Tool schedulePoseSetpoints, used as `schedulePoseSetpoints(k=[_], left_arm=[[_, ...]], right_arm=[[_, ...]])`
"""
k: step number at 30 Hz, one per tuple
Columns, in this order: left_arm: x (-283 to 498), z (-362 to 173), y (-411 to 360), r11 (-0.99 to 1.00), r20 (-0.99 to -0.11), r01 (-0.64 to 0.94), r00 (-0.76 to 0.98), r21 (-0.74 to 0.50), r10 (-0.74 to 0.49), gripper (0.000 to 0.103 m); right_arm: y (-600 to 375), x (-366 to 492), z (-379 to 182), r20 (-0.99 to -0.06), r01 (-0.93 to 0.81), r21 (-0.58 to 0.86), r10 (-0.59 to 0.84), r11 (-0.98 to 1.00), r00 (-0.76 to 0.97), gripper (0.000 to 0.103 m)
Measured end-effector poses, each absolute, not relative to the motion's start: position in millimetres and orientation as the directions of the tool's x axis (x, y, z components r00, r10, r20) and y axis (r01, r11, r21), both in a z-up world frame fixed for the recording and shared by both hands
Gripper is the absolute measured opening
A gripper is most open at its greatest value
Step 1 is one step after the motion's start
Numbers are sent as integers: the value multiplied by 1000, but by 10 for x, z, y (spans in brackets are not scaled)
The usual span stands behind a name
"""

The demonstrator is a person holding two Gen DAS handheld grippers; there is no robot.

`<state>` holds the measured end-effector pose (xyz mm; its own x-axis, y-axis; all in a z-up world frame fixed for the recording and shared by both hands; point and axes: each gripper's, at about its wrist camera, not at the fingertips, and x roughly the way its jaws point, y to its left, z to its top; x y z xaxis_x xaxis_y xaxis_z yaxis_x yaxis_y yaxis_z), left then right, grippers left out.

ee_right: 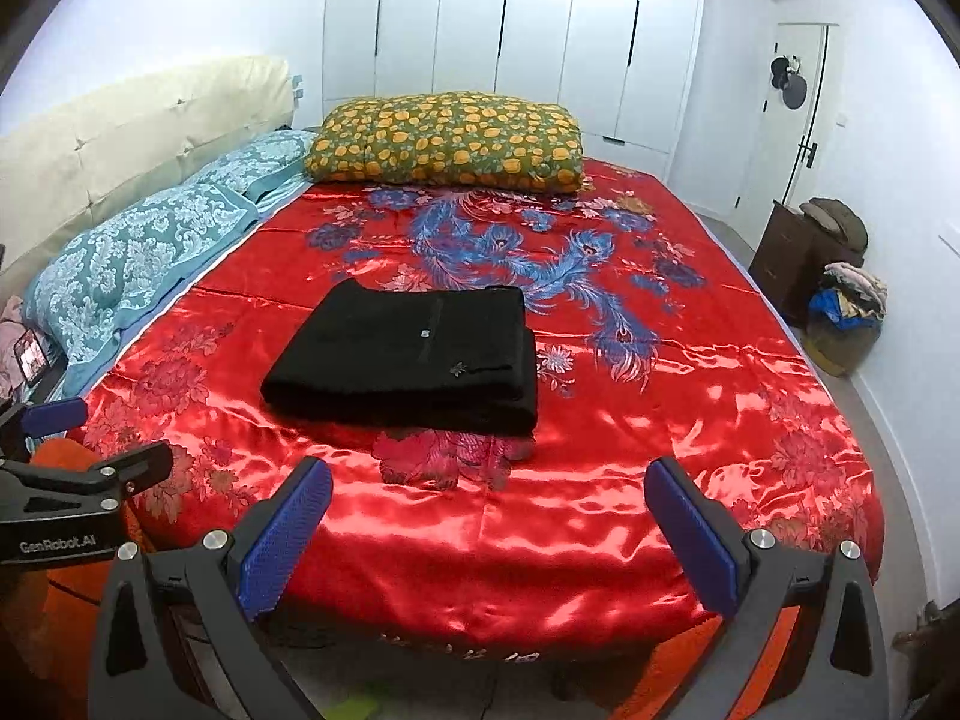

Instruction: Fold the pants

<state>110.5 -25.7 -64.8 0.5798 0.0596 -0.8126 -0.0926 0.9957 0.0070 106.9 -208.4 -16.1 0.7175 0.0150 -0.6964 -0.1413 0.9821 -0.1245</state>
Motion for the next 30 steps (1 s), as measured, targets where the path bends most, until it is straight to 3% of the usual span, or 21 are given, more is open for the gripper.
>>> schedulePoseSetpoints(k=[30], left_arm=[[1116,-621,-206,994,-808,-106,584,14,74,98]], right_arm=[[-1980,1027,-181,-709,-169,-145,17,975,705,103]])
